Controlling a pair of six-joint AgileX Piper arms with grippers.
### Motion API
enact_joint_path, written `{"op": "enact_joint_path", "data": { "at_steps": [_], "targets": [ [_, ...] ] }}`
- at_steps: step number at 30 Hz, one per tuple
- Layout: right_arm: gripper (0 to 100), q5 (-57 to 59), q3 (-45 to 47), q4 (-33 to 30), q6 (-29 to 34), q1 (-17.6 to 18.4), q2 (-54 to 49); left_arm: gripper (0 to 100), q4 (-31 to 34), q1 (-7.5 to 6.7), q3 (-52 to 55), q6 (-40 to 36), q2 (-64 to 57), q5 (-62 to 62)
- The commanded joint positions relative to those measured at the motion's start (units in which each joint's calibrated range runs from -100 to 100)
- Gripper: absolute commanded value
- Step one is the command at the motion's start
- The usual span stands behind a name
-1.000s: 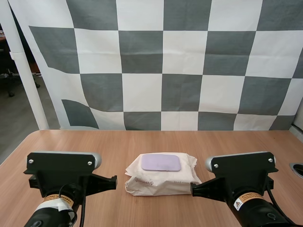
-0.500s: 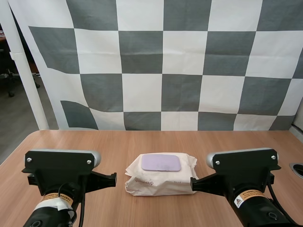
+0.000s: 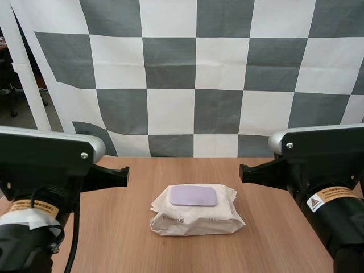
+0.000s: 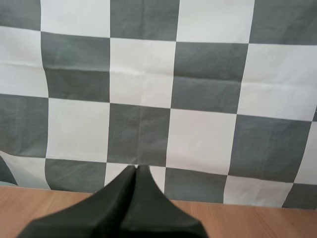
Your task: Open the wet wipes lid
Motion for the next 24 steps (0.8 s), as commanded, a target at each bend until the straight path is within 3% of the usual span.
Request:
{"op": "enact_joint_path", "data": {
  "at_steps": [1,13,16,19,22,24],
  "targets": [
    [0,0.10,-1.64,0.04,-0.04,0.02,0.00,0,0.04,-0.02,-3.25,0.04,0.00,0.16],
    [0,-2.70,-1.77,0.04,-0.24,0.02,0.00,1,0.04,-0.02,-3.80,-0.05,0.00,-1.13],
    [0,-2.70,-2.12,0.04,-2.35,0.02,0.00,23,-0.06,-0.02,-3.80,-0.05,2.83,2.44],
    [30,-2.84,-2.17,0.04,-5.49,0.02,0.00,64,-0.06,-0.02,-5.19,-0.05,6.30,4.67],
    [61,-2.64,-2.17,0.04,-8.31,0.02,1.72,97,0.06,-0.02,-8.12,0.05,9.64,6.33],
    [80,-2.26,-2.47,-0.19,-8.43,0.02,3.70,100,0.06,-0.02,-10.38,0.05,11.88,8.68]
  ]
}}
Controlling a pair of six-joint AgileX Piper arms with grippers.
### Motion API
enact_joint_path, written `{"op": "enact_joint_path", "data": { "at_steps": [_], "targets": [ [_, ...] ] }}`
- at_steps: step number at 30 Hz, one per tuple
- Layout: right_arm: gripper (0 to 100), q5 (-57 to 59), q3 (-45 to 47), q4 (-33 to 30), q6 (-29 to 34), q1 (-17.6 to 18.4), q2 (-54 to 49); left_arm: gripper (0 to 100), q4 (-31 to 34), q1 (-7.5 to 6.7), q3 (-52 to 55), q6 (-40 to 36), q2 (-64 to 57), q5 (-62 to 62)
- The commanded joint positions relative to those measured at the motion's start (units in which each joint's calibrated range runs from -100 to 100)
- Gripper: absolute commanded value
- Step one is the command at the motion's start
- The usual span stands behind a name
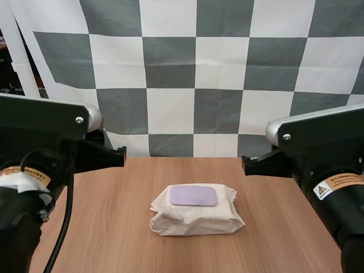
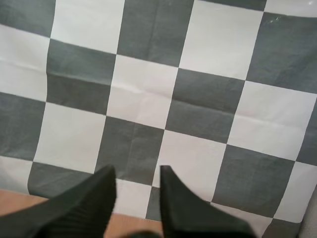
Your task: Open the wet wipes lid
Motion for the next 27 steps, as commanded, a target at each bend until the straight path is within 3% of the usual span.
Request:
{"op": "enact_joint_path", "data": {
  "at_steps": [1,3,8,13,20,27],
  "targets": [
    [89,1.06,-0.94,-0.31,-0.45,0.02,2.50,100,0.06,-0.02,-3.16,0.00,2.99,2.54],
    [100,2.32,-3.15,-0.31,-1.29,0.02,5.62,100,0.06,-0.02,-5.76,1.00,5.06,4.18],
    [100,10.86,-11.40,-0.31,-5.49,0.02,15.20,100,-1.48,-0.02,-11.91,6.50,10.90,15.17],
    [100,22.37,-19.87,-0.31,-5.60,0.02,25.09,100,-10.43,-0.02,-13.14,16.75,17.63,29.01],
    [100,25.62,-24.91,-0.08,-8.14,0.02,30.64,100,-13.95,-0.02,-6.68,22.99,23.93,25.18],
    [100,28.42,-25.97,2.17,-12.26,0.02,32.57,100,-20.69,-0.02,2.03,36.12,28.89,19.74]
  ]
}}
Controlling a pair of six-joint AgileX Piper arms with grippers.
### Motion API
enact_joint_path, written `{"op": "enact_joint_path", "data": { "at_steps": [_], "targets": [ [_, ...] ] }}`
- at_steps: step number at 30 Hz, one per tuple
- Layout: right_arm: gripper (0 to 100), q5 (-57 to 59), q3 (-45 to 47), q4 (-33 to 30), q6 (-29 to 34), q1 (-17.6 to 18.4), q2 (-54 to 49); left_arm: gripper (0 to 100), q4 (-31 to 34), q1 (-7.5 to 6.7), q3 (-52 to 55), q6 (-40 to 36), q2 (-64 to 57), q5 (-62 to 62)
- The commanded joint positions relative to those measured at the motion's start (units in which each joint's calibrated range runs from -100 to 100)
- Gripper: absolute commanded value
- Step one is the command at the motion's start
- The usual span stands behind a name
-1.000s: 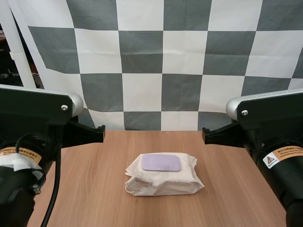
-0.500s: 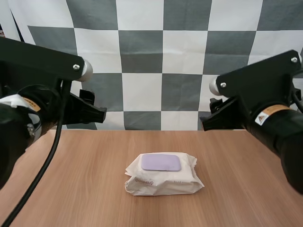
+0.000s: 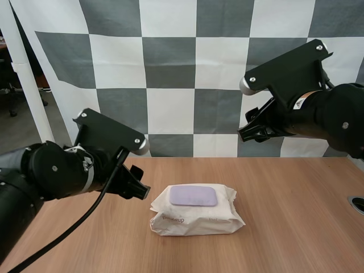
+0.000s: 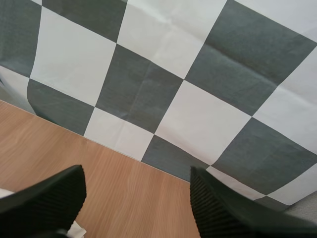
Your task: Open the wet wipes lid
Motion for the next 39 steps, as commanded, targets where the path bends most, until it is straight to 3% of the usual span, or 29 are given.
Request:
{"op": "enact_joint_path", "data": {
  "at_steps": [1,12,26,32,39],
  "targets": [
    [100,1.60,0.00,2.15,-2.45,0.02,0.29,100,-3.32,-0.02,2.76,8.81,0.56,-1.36],
    [100,3.17,0.00,11.55,-9.41,0.02,1.15,100,-16.81,-0.02,10.11,32.03,10.60,-9.38],
    [100,5.85,0.00,11.93,-11.66,0.02,1.15,100,-43.35,-0.02,10.11,60.79,31.06,-11.81],
    [100,6.38,0.00,11.93,-12.77,0.02,1.15,100,-49.06,-0.02,10.11,66.38,40.36,-11.40],
    [100,9.41,0.00,12.87,-12.77,0.02,1.15,97,-50.05,-0.02,9.18,69.27,48.30,-1.10]
  ]
}}
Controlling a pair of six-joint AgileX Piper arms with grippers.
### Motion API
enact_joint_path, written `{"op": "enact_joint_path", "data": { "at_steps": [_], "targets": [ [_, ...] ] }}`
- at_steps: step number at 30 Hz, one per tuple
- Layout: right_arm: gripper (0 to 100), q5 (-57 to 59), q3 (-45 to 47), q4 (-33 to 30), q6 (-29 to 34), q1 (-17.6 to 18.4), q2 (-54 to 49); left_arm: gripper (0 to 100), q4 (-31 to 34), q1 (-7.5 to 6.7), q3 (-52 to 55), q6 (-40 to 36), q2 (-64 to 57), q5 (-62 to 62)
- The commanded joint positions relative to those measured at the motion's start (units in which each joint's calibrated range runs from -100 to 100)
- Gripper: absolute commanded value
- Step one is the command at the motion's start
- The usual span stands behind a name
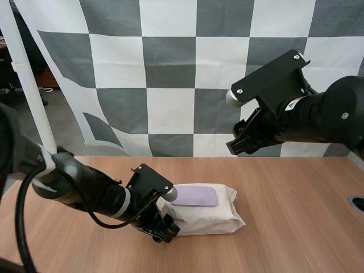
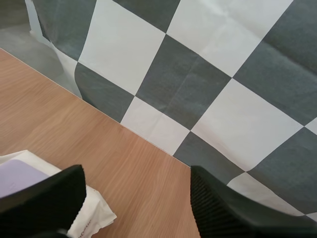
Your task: Open the wet wipes lid
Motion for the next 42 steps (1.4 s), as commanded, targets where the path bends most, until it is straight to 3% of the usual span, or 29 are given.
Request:
{"op": "enact_joint_path", "data": {
  "at_steps": [1,2,4,8,9,16,22,31,42],
  "targets": [
    [100,1.70,0.00,1.24,-0.04,0.02,0.14,91,0.00,-0.02,-0.58,11.47,1.42,2.16],
    [100,2.10,0.00,1.86,-0.04,0.02,0.14,86,0.00,-0.02,-0.79,11.47,1.42,2.16],
    [100,5.36,0.00,3.54,-1.54,0.02,0.14,64,0.00,-0.02,-1.32,11.47,1.55,2.54],
    [100,11.10,0.00,4.33,-6.16,0.02,0.02,9,0.00,-0.02,-1.32,11.47,1.55,2.52],
    [100,12.14,0.00,4.90,-6.75,0.02,0.02,0,0.00,-0.02,-1.32,11.47,1.55,2.17],
    [100,31.30,0.00,16.14,-21.71,0.02,0.02,0,-0.10,-0.02,-1.32,11.47,1.55,2.56],
    [100,38.26,0.28,18.09,-26.67,0.02,1.71,0,-0.95,-0.02,-2.00,11.47,1.55,7.80],
    [100,38.26,9.23,18.58,-36.06,0.02,5.90,0,-0.95,-0.02,-2.14,11.47,1.55,9.11],
    [100,20.76,13.05,20.95,-42.77,0.02,18.35,0,-0.84,-0.02,-2.14,11.47,1.55,9.10]
  ]
}}
